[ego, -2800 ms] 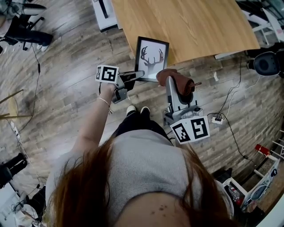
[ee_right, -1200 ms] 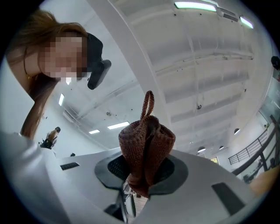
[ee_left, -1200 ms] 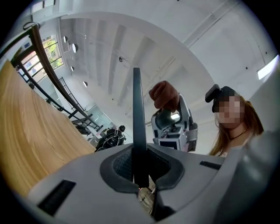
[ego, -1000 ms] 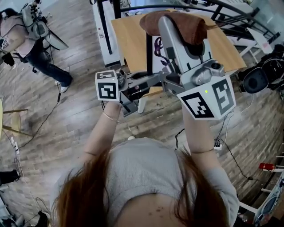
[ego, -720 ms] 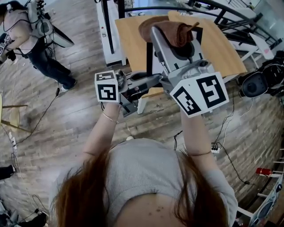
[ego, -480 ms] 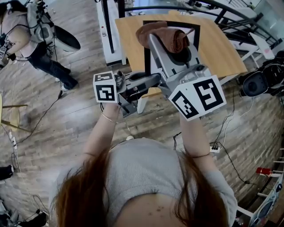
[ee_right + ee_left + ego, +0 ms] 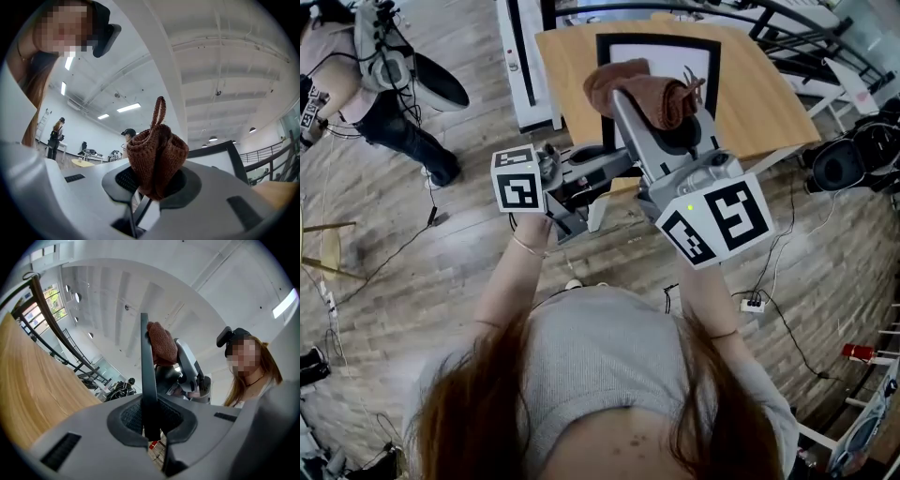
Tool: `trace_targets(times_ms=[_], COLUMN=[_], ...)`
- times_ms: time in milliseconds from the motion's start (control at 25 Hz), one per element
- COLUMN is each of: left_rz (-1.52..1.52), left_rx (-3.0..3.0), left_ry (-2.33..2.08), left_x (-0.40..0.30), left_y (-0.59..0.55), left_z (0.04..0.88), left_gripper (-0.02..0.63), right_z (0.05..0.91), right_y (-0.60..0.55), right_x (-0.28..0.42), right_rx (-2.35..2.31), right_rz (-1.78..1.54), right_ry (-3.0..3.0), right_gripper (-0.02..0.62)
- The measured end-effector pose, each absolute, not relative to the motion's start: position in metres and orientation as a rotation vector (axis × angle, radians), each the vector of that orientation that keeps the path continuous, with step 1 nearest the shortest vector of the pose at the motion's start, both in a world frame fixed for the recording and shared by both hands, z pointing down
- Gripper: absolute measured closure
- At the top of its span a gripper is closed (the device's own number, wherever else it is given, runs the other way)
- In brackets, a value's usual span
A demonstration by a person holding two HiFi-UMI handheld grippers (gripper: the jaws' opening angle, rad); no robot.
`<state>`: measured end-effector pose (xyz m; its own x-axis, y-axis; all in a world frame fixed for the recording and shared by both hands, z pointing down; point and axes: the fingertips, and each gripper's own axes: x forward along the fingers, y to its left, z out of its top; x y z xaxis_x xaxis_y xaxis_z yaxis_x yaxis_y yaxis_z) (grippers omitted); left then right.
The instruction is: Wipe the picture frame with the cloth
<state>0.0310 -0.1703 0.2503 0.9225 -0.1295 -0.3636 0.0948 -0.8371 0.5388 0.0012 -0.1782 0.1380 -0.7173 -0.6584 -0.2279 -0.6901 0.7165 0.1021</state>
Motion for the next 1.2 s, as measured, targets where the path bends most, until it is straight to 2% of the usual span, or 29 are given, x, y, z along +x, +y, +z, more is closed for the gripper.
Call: trace_targets(times_ms=[1200], left_rz=[-0.597], left_rx=[2.479], left_ry=[-0.093], left_x=[0.02], left_y=[-0.184], left_z=[0.248], left_gripper=[0.572], right_z=[0.191], right_y=[-0.145], right_x=[0.0], right_rx=[-1.071], right_rz=[0.194], right_ry=[2.863], right_gripper=[0.499])
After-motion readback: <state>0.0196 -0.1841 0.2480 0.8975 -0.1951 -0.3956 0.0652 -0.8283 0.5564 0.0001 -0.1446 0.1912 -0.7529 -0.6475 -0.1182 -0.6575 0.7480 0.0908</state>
